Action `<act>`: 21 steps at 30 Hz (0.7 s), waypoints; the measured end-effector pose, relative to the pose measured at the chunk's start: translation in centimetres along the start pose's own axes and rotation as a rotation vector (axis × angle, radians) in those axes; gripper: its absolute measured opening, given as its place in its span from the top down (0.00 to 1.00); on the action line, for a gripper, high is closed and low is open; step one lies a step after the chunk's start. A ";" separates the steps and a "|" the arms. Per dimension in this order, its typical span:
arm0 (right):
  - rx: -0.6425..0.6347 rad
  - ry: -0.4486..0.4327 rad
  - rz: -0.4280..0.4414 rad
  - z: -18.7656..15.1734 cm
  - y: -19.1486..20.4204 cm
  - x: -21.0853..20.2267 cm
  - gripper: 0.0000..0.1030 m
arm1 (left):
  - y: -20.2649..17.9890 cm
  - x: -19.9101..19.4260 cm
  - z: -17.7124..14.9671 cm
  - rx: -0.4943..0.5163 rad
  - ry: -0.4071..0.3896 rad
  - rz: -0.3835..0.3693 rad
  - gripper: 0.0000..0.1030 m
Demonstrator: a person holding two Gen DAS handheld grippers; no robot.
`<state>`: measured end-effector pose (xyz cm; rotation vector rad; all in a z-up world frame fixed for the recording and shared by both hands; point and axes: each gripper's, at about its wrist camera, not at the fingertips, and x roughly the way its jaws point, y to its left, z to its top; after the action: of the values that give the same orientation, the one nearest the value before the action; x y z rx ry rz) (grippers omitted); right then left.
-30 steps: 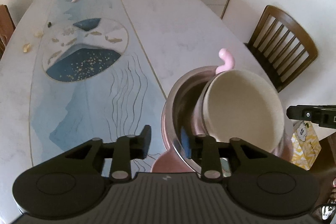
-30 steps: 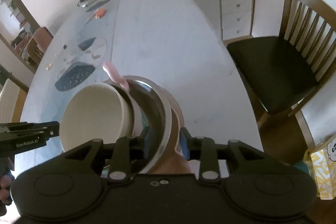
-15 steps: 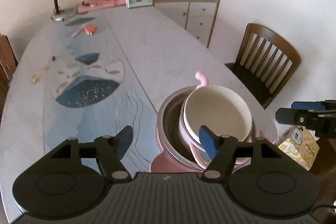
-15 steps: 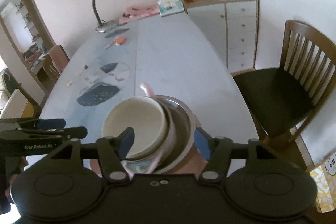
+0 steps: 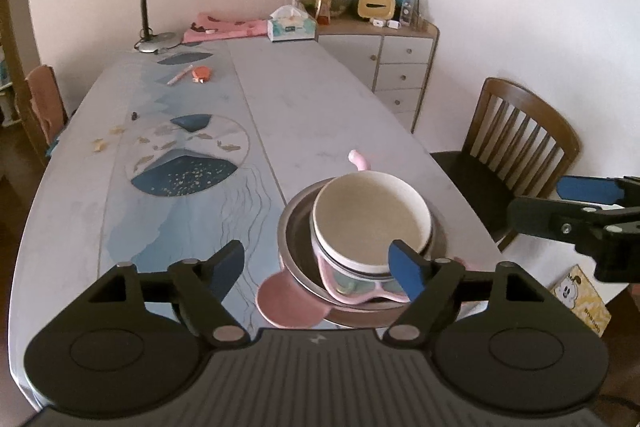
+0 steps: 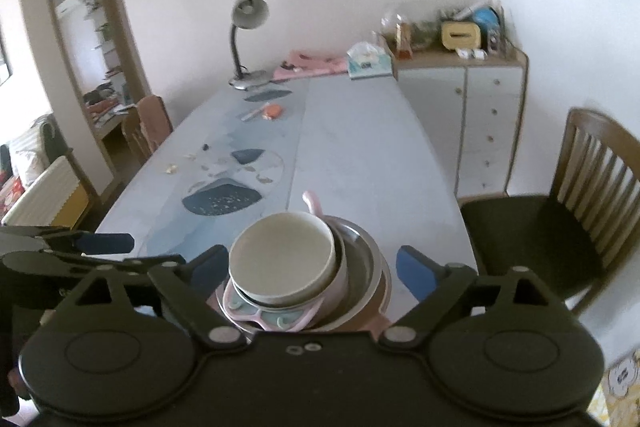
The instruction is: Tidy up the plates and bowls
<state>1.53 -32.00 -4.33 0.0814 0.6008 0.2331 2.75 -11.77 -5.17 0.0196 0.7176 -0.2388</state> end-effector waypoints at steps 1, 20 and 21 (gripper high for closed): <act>-0.007 -0.005 0.009 0.0 0.0 -0.2 0.07 | -0.2 -0.4 -0.2 -0.012 -0.008 0.001 0.23; -0.020 -0.013 0.059 -1.1 -0.2 -2.6 0.00 | -2.8 -5.3 -0.9 -0.112 -0.108 0.133 0.02; -0.019 -0.013 0.063 -1.1 -0.3 -2.7 0.00 | -2.9 -5.5 -0.9 -0.119 -0.108 0.137 0.02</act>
<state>-1.19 -32.88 -3.77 0.0834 0.5832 0.2988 -2.44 -13.32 -2.09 -0.0567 0.6193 -0.0658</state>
